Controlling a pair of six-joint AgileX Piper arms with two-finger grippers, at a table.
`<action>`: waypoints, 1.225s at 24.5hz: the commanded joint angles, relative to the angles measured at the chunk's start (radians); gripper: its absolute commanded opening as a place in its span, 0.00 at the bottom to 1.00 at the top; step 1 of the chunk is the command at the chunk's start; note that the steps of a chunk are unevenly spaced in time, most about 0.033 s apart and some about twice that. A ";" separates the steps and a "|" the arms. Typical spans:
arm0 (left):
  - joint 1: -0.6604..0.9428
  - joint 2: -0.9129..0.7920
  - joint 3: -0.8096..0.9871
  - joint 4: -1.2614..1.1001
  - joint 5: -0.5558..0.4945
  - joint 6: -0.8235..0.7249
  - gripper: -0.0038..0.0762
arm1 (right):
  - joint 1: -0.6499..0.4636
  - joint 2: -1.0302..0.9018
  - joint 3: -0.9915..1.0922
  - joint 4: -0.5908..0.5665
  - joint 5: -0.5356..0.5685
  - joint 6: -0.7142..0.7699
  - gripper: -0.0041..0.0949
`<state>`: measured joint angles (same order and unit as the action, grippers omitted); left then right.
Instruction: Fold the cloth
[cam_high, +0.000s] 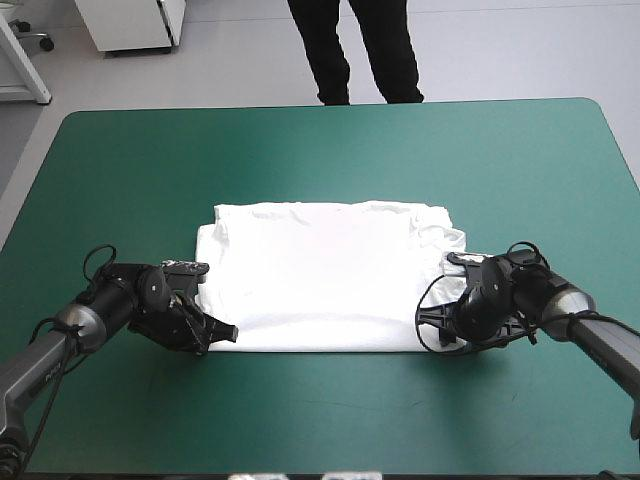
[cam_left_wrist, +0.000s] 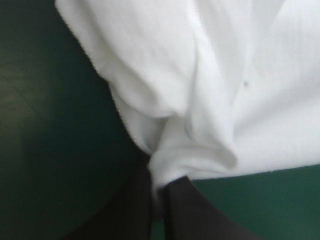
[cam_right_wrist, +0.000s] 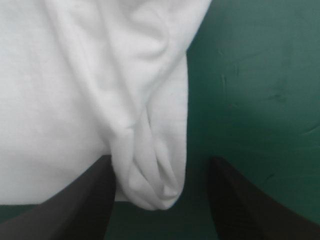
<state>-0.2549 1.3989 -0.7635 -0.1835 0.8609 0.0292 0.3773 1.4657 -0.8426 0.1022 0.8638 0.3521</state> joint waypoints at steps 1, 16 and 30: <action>-0.003 -0.006 -0.011 -0.052 -0.055 0.006 0.04 | 0.002 0.043 -0.008 0.088 -0.029 -0.050 0.46; -0.003 -0.032 -0.071 -0.046 0.056 0.009 0.04 | 0.002 -0.083 -0.124 0.075 0.075 -0.082 0.02; -0.003 0.098 -0.544 0.274 0.036 -0.067 0.04 | -0.056 -0.014 -0.524 -0.226 0.074 0.011 0.02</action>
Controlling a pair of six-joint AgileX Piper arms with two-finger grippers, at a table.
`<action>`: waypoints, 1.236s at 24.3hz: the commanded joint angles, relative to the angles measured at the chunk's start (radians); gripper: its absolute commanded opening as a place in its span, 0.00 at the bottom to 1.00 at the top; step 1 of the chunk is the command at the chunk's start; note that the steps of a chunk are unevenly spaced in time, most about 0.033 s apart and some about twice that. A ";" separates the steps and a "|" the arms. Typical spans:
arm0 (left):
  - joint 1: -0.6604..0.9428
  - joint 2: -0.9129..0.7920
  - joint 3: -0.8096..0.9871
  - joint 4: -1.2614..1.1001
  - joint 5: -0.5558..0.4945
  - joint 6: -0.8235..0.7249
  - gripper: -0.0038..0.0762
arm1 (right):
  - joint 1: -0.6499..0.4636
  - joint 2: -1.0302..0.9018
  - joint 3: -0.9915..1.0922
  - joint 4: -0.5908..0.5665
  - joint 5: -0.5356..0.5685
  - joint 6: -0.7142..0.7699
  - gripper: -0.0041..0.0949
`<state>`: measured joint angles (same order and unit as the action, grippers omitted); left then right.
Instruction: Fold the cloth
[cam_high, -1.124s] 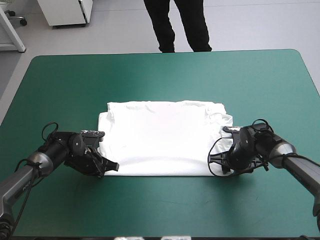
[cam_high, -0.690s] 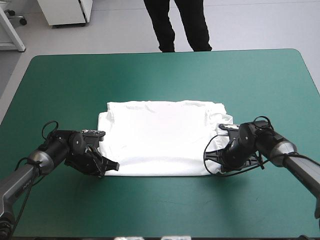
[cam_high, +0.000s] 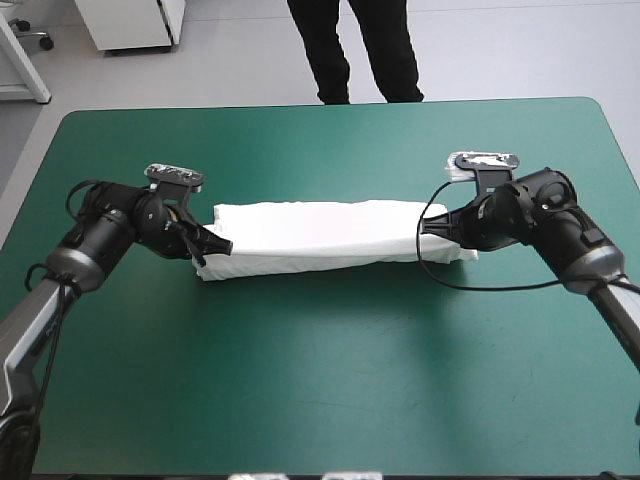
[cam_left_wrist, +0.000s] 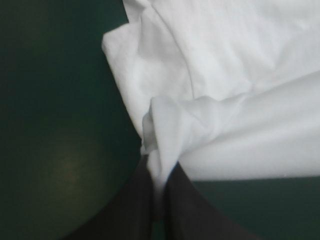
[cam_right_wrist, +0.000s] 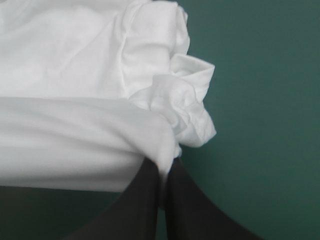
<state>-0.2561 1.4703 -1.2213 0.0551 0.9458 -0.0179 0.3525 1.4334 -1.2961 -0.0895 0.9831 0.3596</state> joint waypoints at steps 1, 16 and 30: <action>-0.002 0.048 -0.107 0.035 -0.053 -0.022 0.04 | -0.043 0.041 -0.093 -0.031 -0.047 0.004 0.02; -0.002 0.420 -0.441 0.026 -0.076 -0.042 0.04 | -0.143 0.399 -0.368 0.101 -0.089 -0.139 0.03; -0.002 0.338 -0.462 -0.036 -0.005 0.037 0.66 | -0.143 0.346 -0.426 0.137 0.018 -0.187 0.58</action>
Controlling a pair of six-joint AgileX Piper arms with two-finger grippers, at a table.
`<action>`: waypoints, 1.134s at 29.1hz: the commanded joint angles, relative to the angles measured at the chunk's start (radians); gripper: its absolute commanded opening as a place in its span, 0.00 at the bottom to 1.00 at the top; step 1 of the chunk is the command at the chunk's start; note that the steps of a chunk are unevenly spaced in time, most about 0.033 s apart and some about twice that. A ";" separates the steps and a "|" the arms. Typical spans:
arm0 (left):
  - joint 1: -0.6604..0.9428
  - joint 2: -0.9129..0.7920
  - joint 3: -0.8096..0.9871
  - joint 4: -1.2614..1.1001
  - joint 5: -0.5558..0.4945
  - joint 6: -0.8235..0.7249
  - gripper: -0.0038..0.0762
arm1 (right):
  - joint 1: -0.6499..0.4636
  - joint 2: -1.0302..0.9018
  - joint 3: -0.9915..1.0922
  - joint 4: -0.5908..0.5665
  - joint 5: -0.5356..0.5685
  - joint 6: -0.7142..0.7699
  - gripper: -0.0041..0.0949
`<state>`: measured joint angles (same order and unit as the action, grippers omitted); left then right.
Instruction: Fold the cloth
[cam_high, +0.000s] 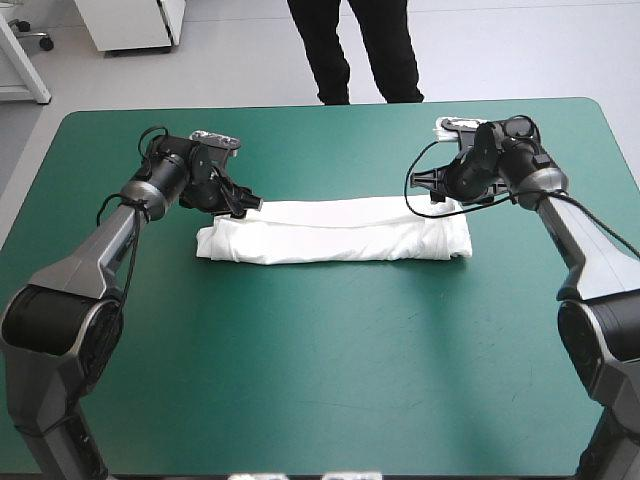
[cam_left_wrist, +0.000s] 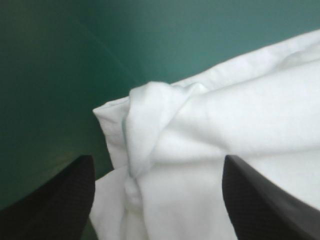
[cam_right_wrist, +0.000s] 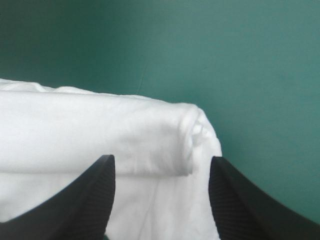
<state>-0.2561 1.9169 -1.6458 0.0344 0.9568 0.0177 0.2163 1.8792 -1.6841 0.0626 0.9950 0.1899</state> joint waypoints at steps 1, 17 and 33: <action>-0.011 -0.134 -0.037 -0.043 -0.021 0.018 0.48 | -0.007 -0.127 -0.038 -0.020 0.029 -0.025 0.58; -0.262 -0.087 -0.037 -0.193 -0.200 0.091 0.04 | -0.007 -0.221 -0.036 -0.001 0.059 -0.033 0.51; -0.303 0.076 -0.037 -0.229 -0.243 0.081 0.04 | -0.171 -0.197 -0.035 0.303 0.122 -0.203 0.53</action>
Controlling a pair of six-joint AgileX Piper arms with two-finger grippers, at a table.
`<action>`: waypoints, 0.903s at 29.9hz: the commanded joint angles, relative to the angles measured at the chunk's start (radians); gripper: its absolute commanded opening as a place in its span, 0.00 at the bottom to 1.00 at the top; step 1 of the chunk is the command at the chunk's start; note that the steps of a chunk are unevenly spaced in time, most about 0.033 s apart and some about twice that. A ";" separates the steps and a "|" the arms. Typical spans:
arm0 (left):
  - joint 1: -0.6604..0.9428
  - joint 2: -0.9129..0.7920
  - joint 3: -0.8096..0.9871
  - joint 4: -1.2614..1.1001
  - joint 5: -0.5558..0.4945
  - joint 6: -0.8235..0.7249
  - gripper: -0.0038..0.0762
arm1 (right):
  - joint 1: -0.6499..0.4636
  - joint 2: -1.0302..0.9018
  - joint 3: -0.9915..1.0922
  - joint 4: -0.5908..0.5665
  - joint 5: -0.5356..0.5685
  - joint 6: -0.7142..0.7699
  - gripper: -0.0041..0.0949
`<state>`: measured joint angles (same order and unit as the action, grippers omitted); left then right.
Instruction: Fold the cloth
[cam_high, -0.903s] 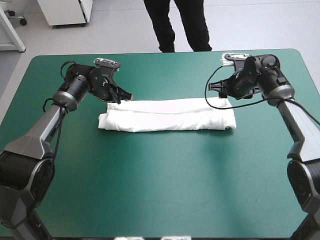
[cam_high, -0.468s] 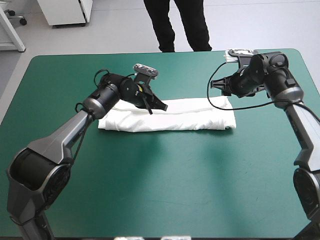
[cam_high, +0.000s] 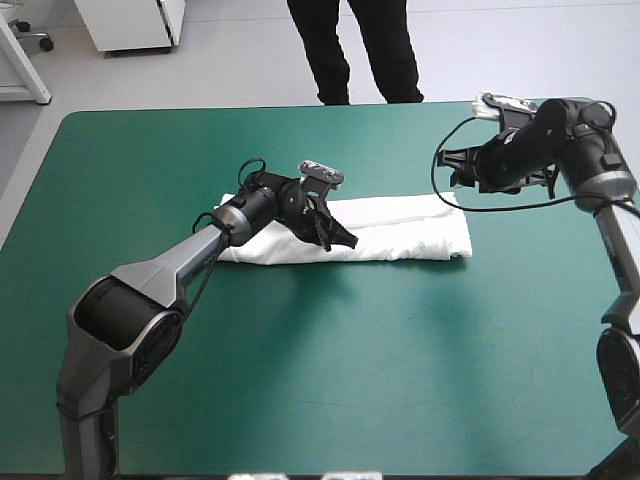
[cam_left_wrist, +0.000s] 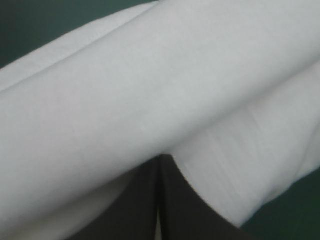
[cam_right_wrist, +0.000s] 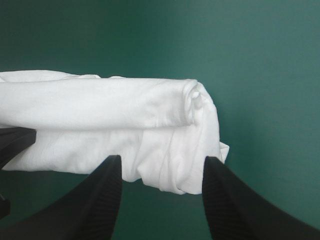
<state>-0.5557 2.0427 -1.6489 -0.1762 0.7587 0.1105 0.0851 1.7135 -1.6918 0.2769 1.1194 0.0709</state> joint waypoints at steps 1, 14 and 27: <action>-0.003 -0.042 -0.034 -0.019 -0.052 -0.012 0.04 | -0.050 -0.020 -0.027 0.099 0.003 -0.099 0.55; -0.003 -0.012 -0.034 -0.015 -0.035 -0.012 0.04 | -0.057 0.179 -0.027 0.221 0.027 -0.179 0.67; -0.003 -0.012 -0.034 -0.015 -0.001 -0.012 0.04 | -0.038 0.272 -0.027 0.143 0.014 -0.142 0.67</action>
<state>-0.5557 2.0757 -1.6648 -0.1762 0.7467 0.1072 0.0380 2.0193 -1.6918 0.3983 1.1409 -0.0696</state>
